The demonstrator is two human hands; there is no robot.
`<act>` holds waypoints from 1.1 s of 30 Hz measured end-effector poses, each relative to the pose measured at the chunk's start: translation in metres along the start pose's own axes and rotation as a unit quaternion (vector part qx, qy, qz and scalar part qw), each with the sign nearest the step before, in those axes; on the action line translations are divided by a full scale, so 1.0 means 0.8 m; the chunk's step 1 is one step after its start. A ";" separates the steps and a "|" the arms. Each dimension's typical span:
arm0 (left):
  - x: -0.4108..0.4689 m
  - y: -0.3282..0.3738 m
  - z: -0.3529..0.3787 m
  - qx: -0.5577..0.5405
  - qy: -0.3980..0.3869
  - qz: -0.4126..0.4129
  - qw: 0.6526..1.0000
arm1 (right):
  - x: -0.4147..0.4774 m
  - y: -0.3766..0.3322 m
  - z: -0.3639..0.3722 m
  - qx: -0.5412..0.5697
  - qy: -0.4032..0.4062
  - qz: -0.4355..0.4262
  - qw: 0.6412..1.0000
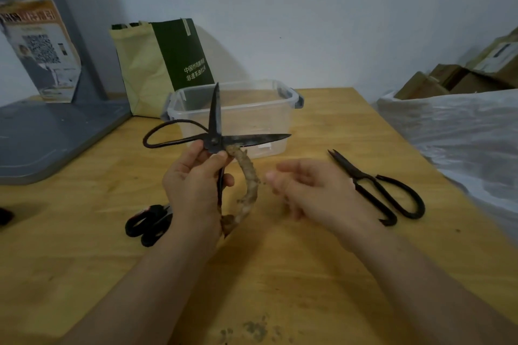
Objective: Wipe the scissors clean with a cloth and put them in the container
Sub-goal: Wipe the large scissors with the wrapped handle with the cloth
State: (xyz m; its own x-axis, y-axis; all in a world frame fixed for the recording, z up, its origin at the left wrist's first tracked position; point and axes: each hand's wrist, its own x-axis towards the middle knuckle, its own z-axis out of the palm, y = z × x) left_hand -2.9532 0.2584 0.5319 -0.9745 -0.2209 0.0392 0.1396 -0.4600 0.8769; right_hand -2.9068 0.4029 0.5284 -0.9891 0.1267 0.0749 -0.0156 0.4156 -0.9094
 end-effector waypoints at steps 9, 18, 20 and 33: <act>-0.001 0.000 0.000 0.073 -0.124 0.002 0.990 | 0.005 0.006 -0.004 0.133 0.049 -0.033 0.989; 0.012 0.003 -0.009 0.201 0.018 0.222 0.954 | 0.009 0.006 -0.029 0.304 0.069 -0.017 0.950; 0.015 -0.002 -0.011 0.269 -0.019 0.200 0.942 | 0.010 0.008 -0.028 0.314 0.059 -0.019 0.947; -0.012 -0.018 0.004 0.315 -0.200 0.115 0.921 | 0.006 0.008 -0.008 0.272 0.059 -0.058 0.959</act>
State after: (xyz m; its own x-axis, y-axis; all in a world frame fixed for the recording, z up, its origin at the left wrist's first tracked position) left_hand -2.9460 0.2698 0.5205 -0.9362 0.1419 0.3214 0.3435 0.1777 0.9222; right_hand -2.9107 0.4121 0.5257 -0.9529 0.2229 0.2056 -0.2310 -0.0942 -0.9684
